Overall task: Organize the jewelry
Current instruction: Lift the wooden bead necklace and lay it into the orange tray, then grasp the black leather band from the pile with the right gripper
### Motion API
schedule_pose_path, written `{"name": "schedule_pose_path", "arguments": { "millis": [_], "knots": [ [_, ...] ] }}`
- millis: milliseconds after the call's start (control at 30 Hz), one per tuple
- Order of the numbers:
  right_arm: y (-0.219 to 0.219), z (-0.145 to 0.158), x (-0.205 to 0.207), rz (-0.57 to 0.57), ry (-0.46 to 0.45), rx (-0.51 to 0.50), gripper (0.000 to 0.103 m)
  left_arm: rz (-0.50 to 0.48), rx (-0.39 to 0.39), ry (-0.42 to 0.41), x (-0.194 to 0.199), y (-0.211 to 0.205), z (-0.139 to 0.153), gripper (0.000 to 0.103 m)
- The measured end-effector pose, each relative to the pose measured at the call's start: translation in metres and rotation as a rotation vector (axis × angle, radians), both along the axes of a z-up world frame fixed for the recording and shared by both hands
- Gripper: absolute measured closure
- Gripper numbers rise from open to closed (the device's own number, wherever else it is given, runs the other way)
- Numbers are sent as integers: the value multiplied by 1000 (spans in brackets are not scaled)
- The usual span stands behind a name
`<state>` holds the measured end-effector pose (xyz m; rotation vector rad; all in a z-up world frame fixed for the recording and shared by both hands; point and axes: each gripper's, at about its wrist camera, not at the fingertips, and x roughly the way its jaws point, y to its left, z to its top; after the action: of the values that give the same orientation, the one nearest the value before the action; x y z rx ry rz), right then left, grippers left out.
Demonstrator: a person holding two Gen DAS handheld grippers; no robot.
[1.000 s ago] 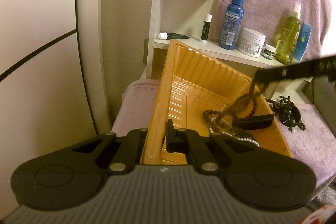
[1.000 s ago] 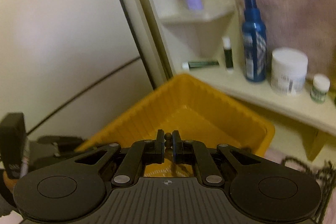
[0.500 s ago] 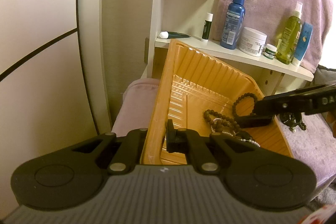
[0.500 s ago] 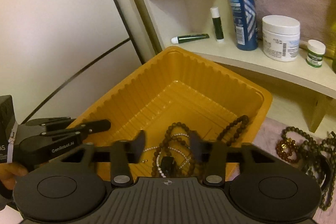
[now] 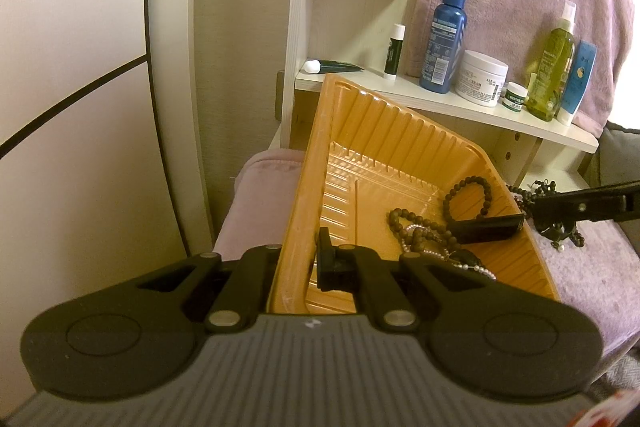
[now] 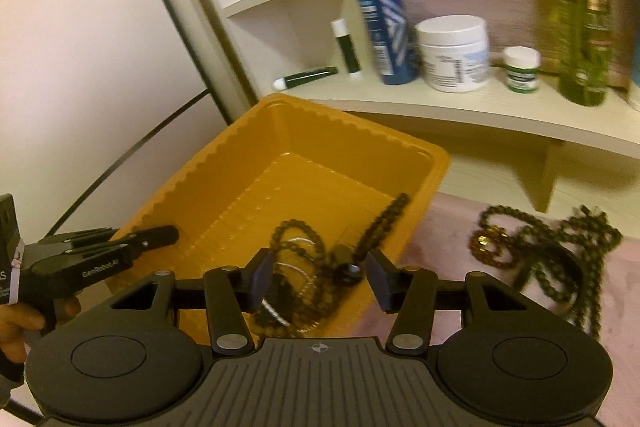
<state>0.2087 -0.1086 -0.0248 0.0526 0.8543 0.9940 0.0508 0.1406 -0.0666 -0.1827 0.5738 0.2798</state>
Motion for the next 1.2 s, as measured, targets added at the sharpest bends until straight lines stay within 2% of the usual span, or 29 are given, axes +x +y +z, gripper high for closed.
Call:
{"name": "schedule_pose_path", "arguments": {
  "millis": [233,633,767,967,1067,1200],
  "knots": [
    [-37,-4,2,-105,9,-11,51,-2,2,2,0,0,0,99],
    [-98,-34,-6,-234,29,-117,51,0,-1,2,1,0,0,99],
    [-107,-41,-12,-252,29,-144,51,2,-5,4,0,2,-1,99],
    [-102,-45,-8,-275,-21,-163,51,2,-6,4,1,2,-1,99],
    [-99,-44,-3,-289,-45,-161,55,2,-7,4,1,2,-1,99],
    [-99,-46,12,-340,-55,-167,68,2,-9,5,1,3,-1,99]
  ]
}}
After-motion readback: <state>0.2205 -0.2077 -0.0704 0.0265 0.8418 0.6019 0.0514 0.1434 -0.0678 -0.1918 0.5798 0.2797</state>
